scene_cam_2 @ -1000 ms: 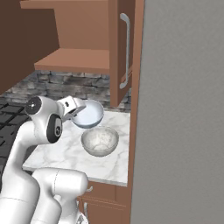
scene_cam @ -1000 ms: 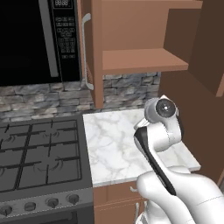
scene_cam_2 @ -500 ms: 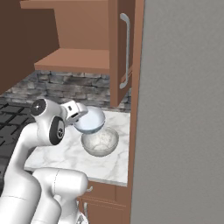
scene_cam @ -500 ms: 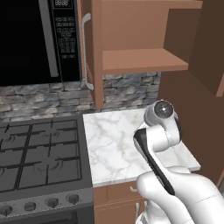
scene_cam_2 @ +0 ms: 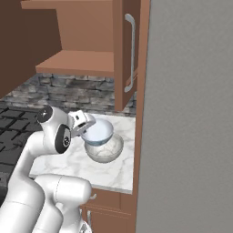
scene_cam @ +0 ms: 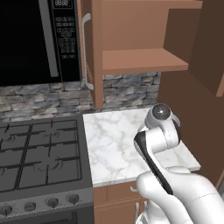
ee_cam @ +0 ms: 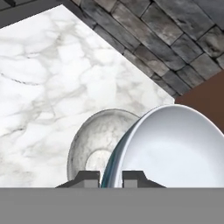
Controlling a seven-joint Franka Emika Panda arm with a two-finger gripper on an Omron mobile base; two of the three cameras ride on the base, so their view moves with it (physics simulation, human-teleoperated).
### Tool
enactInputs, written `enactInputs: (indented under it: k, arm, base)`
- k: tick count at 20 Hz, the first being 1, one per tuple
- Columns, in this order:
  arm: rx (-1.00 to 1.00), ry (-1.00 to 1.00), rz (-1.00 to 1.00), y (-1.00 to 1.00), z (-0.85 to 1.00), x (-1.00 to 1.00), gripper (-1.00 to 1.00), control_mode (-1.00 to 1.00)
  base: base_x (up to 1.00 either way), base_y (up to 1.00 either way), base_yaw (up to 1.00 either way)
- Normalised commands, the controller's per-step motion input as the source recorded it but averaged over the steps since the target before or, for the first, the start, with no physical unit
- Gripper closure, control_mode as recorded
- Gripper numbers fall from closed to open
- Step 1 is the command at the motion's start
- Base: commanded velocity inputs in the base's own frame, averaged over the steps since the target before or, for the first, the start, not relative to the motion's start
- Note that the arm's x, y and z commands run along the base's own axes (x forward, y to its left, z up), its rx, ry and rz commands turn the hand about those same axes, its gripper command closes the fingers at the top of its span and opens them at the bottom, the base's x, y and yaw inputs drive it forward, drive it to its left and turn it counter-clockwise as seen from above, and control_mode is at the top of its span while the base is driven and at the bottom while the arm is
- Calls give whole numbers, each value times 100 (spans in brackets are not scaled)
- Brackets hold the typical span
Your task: Pick up the bowls on the counter and stack them on top of one another in the open cabinet. Place the smaller bowl on top of the larger bowl.
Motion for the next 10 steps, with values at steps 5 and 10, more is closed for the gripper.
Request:
enactInputs:
  k: [5, 10]
  arm:
    - [-4, 2, -3, -1, -9, 2, 100, -100]
    - [-2, 2, 0, 2, -4, 10, 100, -100]
  base:
    - [0, 0, 0]
    - [0, 0, 0]
